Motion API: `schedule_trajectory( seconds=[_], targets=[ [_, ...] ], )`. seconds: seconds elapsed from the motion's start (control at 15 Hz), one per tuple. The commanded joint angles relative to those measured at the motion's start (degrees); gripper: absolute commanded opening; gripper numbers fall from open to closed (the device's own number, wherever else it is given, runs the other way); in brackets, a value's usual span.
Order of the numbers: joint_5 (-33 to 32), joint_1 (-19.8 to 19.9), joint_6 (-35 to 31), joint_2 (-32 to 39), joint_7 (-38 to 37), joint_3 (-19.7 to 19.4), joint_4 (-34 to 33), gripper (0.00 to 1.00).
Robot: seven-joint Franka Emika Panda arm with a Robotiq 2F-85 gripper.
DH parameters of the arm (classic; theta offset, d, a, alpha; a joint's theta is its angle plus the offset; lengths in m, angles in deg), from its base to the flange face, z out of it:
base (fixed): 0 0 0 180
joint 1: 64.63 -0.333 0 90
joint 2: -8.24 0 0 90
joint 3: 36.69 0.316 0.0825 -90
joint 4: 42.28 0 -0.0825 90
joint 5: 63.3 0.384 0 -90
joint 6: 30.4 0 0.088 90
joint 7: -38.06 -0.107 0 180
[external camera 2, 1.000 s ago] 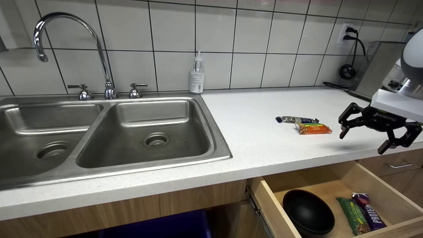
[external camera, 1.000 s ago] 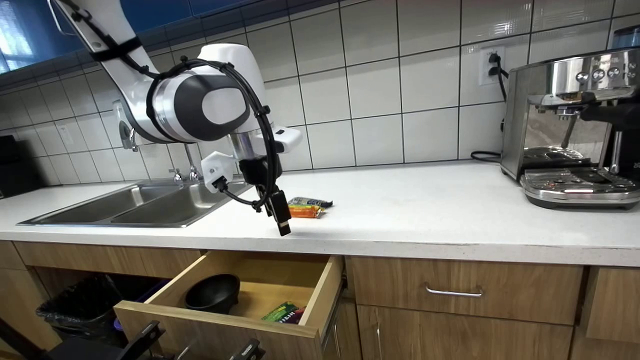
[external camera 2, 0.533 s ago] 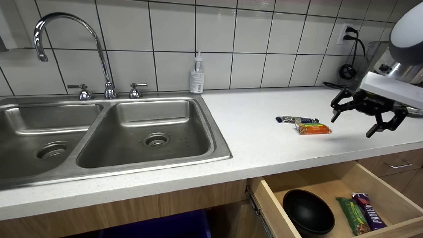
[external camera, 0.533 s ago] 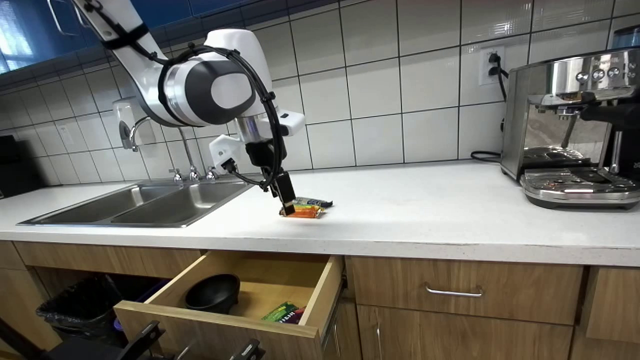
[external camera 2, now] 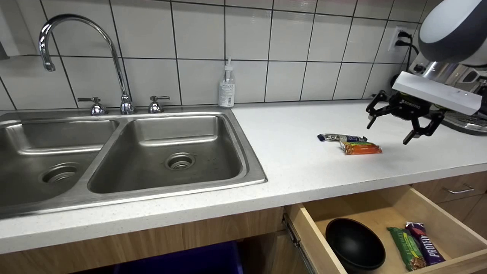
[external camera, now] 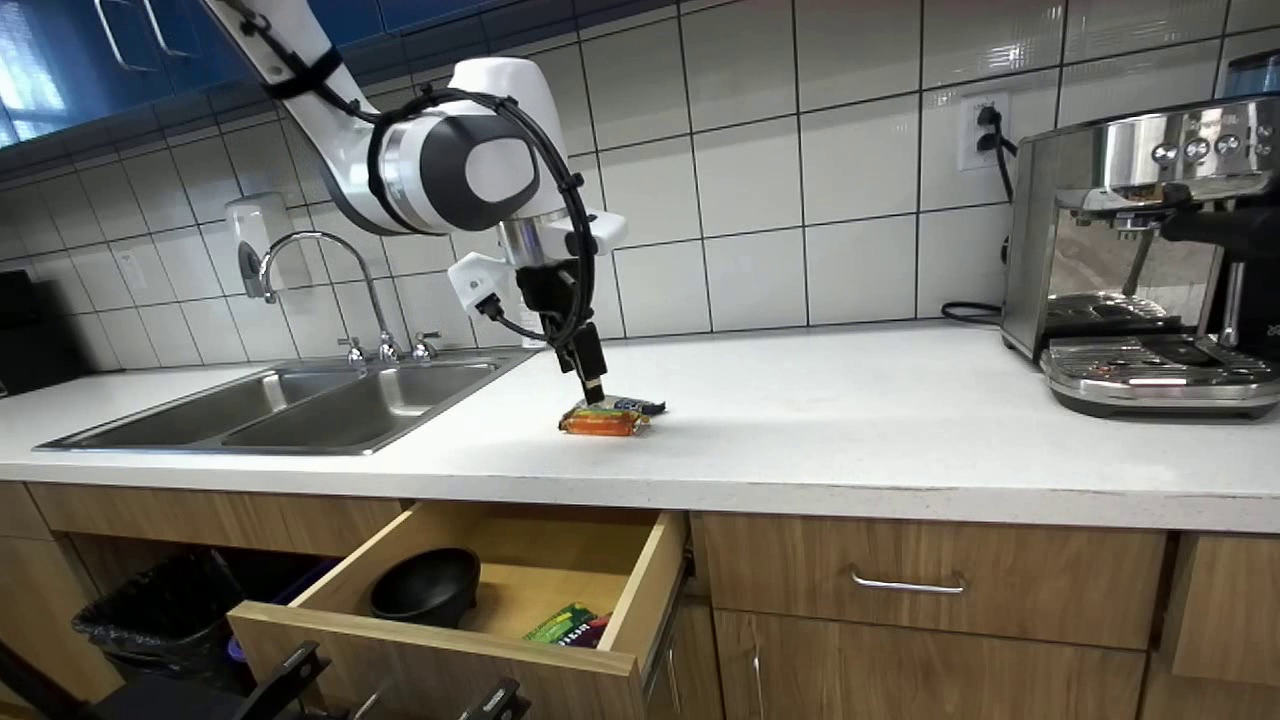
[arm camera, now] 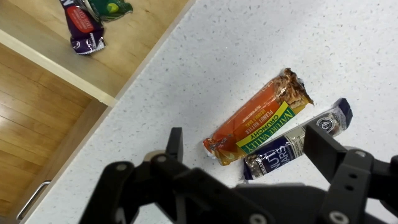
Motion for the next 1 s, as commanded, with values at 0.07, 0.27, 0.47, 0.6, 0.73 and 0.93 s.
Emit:
schedule_trajectory(
  seconds=[0.07, 0.27, 0.47, 0.6, 0.73, 0.93],
  targets=[
    [0.2, -0.4, 4.5, 6.5, -1.6, 0.1, -8.2, 1.0],
    [-0.2, -1.1, 6.1, 9.7, -2.3, -0.3, -11.7, 1.0],
    [-0.4, -2.2, 7.4, 12.6, -3.8, -0.7, -14.7, 1.0],
    [-0.5, -3.0, 7.8, 14.3, -5.2, -1.1, -16.5, 1.0],
    [-0.2, -3.6, 7.9, 15.8, -6.9, -1.3, -18.0, 1.0],
    [0.2, -4.1, 7.5, 17.7, -9.5, -1.7, -19.5, 1.0]
  ],
)
